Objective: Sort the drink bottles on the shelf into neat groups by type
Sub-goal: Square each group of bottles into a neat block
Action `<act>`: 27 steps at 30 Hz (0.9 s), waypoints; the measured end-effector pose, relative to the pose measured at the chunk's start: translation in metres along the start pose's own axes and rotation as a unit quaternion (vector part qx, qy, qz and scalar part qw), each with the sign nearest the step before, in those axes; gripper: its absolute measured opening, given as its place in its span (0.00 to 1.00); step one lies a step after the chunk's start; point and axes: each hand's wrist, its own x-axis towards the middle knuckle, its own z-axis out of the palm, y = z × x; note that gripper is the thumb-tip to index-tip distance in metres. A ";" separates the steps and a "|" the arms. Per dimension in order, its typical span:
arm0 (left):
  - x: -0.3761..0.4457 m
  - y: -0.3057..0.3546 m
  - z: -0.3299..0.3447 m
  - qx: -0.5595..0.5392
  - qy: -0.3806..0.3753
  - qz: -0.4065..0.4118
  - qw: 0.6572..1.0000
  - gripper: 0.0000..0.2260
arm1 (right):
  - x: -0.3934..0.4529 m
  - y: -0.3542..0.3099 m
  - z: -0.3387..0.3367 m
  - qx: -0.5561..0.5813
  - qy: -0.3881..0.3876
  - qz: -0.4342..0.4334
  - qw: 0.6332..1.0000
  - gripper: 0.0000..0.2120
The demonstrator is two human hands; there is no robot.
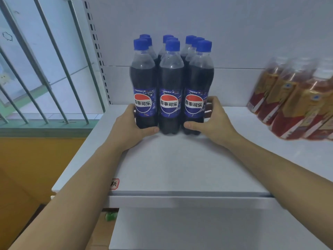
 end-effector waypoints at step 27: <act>-0.005 0.017 -0.023 0.019 -0.044 -0.045 0.998 0.39 | -0.012 0.003 -0.004 0.060 -0.007 -0.011 0.998 0.35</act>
